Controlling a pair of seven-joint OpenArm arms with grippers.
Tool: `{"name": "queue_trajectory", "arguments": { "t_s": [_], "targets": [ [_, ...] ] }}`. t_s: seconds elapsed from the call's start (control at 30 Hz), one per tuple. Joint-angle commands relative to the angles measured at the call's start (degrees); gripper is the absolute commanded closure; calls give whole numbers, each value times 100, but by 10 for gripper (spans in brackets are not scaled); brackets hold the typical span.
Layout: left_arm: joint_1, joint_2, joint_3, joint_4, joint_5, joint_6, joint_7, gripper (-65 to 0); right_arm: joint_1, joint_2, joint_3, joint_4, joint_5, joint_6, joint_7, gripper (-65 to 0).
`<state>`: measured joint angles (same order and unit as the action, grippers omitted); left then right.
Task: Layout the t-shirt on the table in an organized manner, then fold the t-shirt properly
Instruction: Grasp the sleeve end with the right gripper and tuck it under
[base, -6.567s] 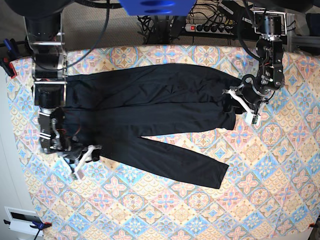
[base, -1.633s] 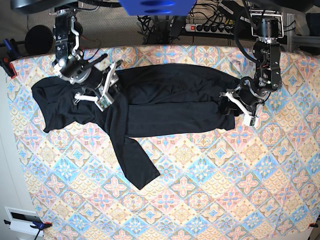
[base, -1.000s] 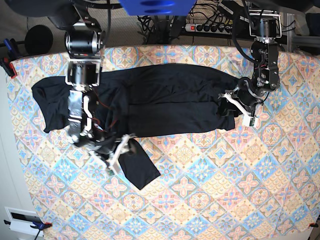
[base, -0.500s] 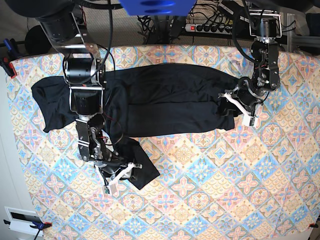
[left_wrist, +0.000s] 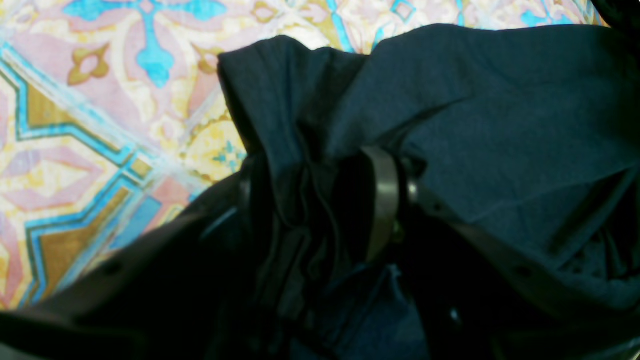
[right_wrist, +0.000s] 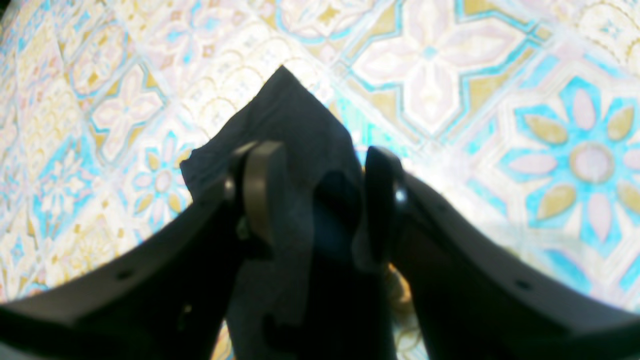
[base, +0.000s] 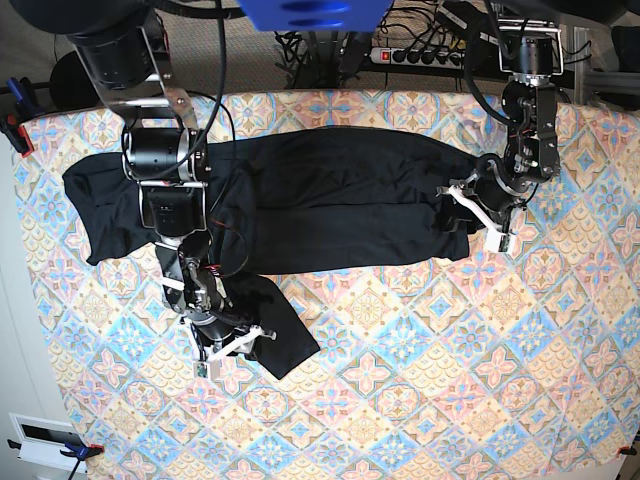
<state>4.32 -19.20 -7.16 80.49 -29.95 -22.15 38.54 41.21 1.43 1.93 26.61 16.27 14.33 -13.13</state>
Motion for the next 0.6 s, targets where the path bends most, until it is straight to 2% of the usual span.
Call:
{"name": "queue_trajectory", "arguments": {
  "t_s": [0.0,0.23,0.57],
  "targets": [
    [-14,-53,-18,43,2,-5,80,-258,253,11,-119,113,47,49,192,-249],
    [-14,-53,-18,43,2,-5,80,-258,253,11,-954,95,47,31,763,-248],
    [-5,-53,-18,43,-7,-5,80,-258,253,37,-980,86,47,31,781,-250]
  ]
}}
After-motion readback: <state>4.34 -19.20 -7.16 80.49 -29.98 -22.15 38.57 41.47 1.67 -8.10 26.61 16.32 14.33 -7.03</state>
